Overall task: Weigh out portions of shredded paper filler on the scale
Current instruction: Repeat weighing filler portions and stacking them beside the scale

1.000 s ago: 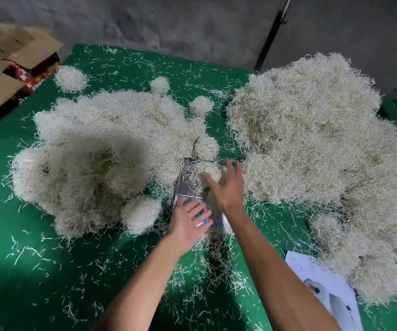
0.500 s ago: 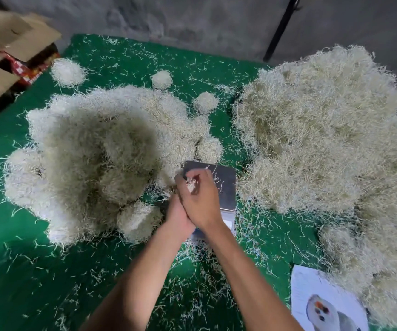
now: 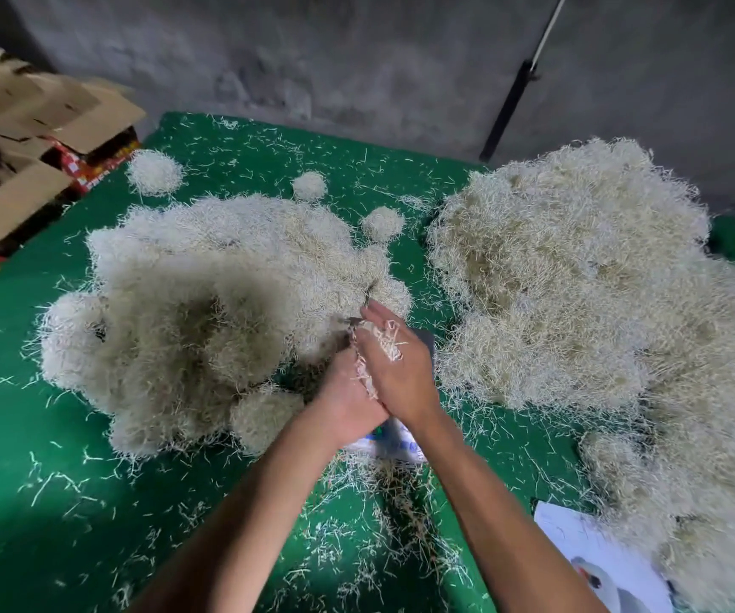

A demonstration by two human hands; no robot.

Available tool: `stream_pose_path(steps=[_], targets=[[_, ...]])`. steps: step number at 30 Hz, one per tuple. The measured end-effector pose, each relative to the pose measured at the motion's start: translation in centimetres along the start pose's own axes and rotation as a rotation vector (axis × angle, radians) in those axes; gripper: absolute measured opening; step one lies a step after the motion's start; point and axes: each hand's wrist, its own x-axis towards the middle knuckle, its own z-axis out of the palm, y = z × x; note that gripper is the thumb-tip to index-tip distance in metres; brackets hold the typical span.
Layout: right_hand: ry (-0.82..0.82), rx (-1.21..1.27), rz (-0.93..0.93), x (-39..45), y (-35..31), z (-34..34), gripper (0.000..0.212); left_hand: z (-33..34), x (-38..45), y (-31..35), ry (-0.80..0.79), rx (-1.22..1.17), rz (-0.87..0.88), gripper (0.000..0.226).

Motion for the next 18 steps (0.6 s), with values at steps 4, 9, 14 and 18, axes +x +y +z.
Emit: stream_pose_path(steps=[4,9,14,18], targets=[[0.053,-0.096,-0.336,-3.5,-0.9,2.4,0.045,-0.4,-0.6,0.2,0.149,-0.873,-0.086,0.054],[0.152,-0.126,-0.229,-1.8,-1.5,2.3,0.031,1.1,-2.3,-0.3,-0.023,-0.831,-0.244,0.065],[-0.016,-0.18,-0.287,-3.0,-0.2,2.2,0.048,-1.6,0.0,-0.6,0.101,-0.958,-0.192,0.064],[-0.062,-0.169,-0.361,-3.4,-0.2,4.6,0.049,-1.3,-0.8,-2.1,-0.019,-1.085,-0.277,0.089]])
